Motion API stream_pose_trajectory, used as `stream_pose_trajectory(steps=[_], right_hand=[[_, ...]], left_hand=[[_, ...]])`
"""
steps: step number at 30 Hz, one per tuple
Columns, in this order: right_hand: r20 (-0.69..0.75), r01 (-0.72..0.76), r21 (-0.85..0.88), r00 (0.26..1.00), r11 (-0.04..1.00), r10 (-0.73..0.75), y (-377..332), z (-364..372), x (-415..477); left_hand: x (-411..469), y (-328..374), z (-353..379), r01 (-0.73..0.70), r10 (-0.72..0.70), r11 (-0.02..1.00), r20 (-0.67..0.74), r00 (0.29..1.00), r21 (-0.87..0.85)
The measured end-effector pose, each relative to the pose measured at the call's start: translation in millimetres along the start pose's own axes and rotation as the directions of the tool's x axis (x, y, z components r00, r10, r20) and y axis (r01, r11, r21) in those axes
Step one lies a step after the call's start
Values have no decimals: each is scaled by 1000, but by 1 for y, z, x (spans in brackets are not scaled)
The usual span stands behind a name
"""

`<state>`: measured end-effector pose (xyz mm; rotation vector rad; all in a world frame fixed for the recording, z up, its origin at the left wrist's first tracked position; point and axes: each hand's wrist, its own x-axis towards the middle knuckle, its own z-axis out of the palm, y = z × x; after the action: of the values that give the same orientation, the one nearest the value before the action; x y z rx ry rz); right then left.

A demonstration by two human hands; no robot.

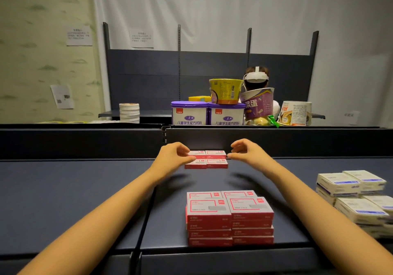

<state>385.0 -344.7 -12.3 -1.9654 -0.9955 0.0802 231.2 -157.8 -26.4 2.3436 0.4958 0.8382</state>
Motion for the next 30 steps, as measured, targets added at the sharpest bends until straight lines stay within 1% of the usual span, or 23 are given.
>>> stream_pose_trajectory(steps=[3,5,10,12,14,19,23,27,30], right_hand=[[65,89,29,994,996,-91,-21,-17,-50],[118,133,9,984,991,-133,-26,-26,-84],[302,99,-27,950,995,-86,-19,-43,-138],[345,103,-38,935,994,-83,-15,-46,-146],[354,104,-41,932,994,-83,-12,-47,-151],[319,79,16,944,997,-80,-9,-46,-154],[299,51,59,952,997,-67,-11,-44,-155],[256,53,84,964,995,-73,-9,-41,-157],[225,63,117,970,991,-88,-7,-40,-157]], left_hand=[[-43,28,-24,-46,51,994,56,997,-95],[-75,41,-37,-61,78,989,121,990,-132],[-130,50,-52,-37,88,983,288,954,-177],[-139,51,-51,-21,70,989,340,938,-146],[-143,52,-50,-9,59,991,373,926,-135],[-143,50,-49,-19,66,992,369,927,-128],[-134,52,-50,21,56,976,338,940,-218],[-96,52,-46,19,30,977,221,975,-214],[-52,47,-40,35,12,972,198,980,-234]])
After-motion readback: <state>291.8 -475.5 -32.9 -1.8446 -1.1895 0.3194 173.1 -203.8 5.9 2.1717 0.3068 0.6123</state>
